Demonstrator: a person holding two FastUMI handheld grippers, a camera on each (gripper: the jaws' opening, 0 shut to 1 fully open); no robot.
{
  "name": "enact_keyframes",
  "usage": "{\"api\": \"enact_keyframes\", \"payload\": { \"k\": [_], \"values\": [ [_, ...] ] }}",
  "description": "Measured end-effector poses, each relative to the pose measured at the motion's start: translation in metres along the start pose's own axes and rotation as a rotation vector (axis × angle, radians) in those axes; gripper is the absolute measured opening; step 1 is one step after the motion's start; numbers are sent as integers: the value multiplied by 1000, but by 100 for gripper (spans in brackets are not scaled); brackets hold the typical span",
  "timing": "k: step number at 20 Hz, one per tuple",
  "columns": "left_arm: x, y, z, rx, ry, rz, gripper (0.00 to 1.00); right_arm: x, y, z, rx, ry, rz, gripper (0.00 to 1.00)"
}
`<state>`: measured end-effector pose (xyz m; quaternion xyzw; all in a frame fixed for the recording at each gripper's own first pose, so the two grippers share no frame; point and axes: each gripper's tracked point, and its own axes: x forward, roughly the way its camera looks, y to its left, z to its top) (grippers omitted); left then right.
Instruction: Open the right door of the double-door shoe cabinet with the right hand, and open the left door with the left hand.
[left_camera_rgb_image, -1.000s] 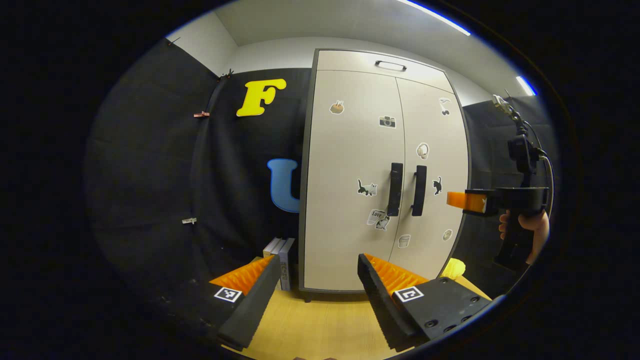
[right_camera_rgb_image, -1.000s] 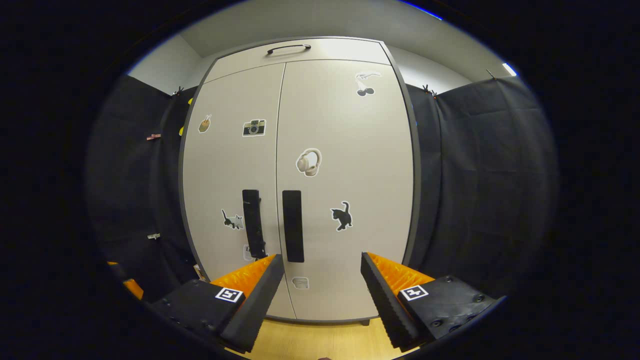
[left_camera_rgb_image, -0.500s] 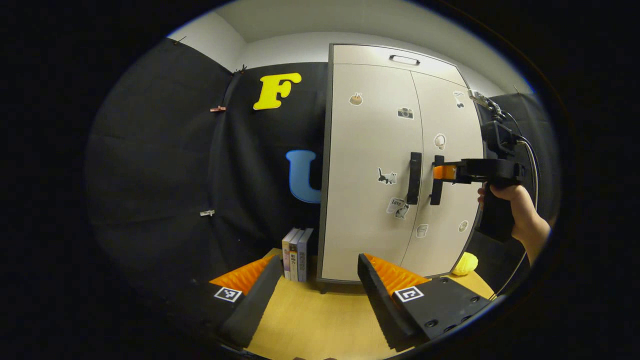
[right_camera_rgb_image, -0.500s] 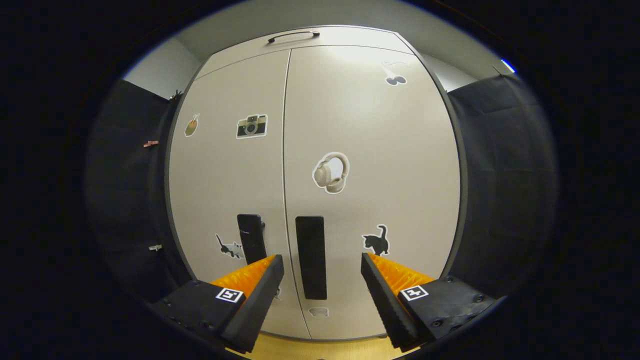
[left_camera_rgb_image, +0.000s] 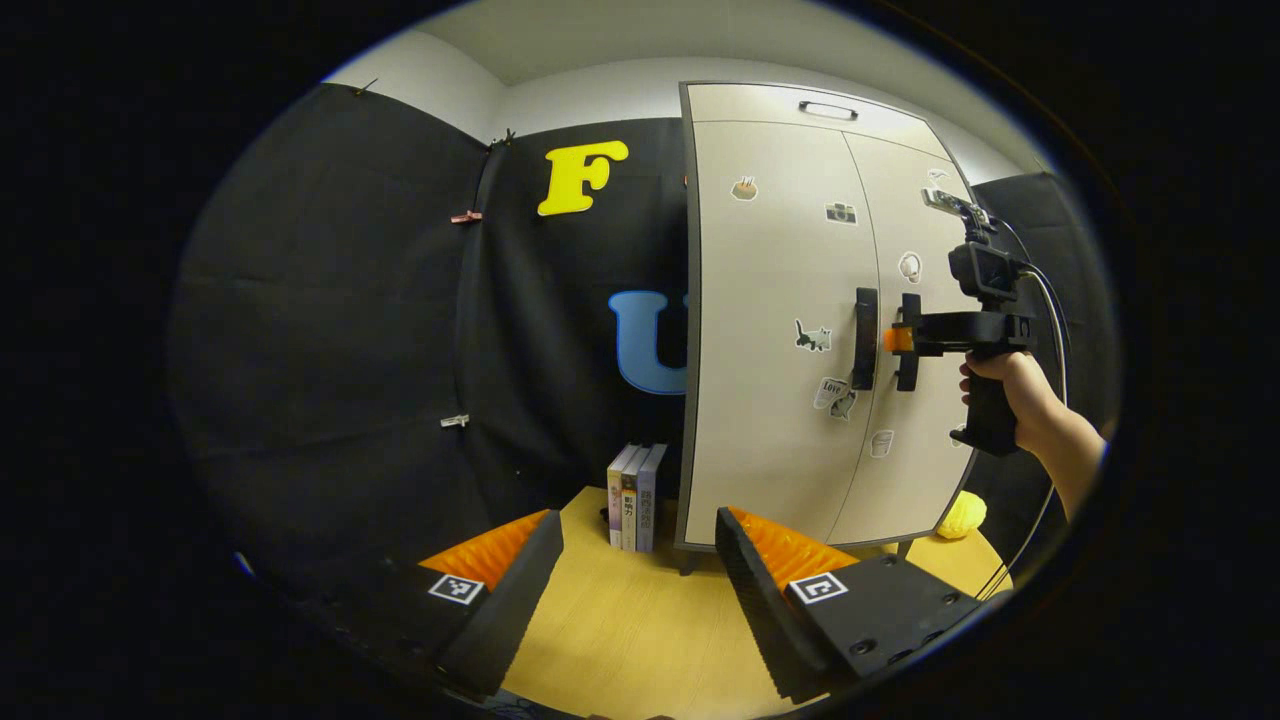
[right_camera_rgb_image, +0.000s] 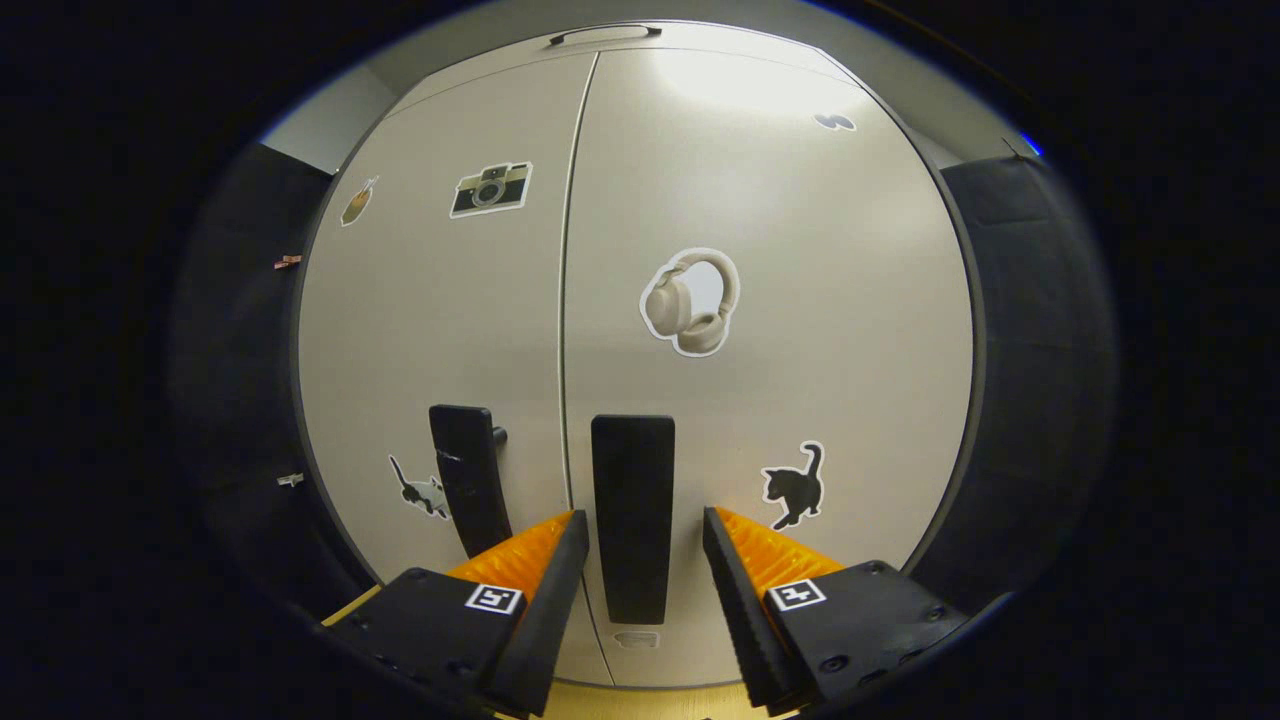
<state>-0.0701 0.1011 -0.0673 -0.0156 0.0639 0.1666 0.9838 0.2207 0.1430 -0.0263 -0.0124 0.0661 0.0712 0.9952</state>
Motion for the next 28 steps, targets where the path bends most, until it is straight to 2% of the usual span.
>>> {"api": "enact_keyframes", "payload": {
  "k": [2, 3, 4, 5, 6, 9, 10, 11, 14, 17, 23, 28],
  "values": [
    [-1, 4, -2, 1, 1, 8, 95, 2, -1, -3, -3, 11, -7, 60],
    [-3, 5, -4, 1, 2, 11, 95, 3, 1, -3, 0, 8, -4, 58],
    [-3, 5, -5, 0, 4, 13, 95, 2, 1, -4, -5, 14, -9, 51],
    [-4, 5, -7, -2, 6, 11, 95, 3, 4, -8, -8, 22, 2, 48],
    [-4, 4, -7, -3, 8, 8, 95, 1, 5, -4, -9, 17, -3, 39],
    [-7, 1, -8, 3, 5, -1, 95, 4, 5, -6, 13, 26, 14, 37],
    [-8, 0, -7, 6, 2, -5, 95, 2, 4, -5, 18, 31, 20, 33],
    [-8, -2, -8, 8, 2, -9, 95, 4, 6, -6, 13, 32, 29, 33],
    [-11, -3, -9, 5, 2, -20, 95, -2, 6, -6, 26, 50, 58, 19],
    [-13, -2, -9, 9, -2, -25, 95, -7, 5, -6, 25, 66, 84, 18],
    [-28, -5, -6, 22, -21, -63, 95, -26, -4, -5, 24, 66, 84, 18],
    [-33, -10, -6, 16, -17, -123, 95, -36, -11, -2, 36, 56, 54, 18]
  ]
}}
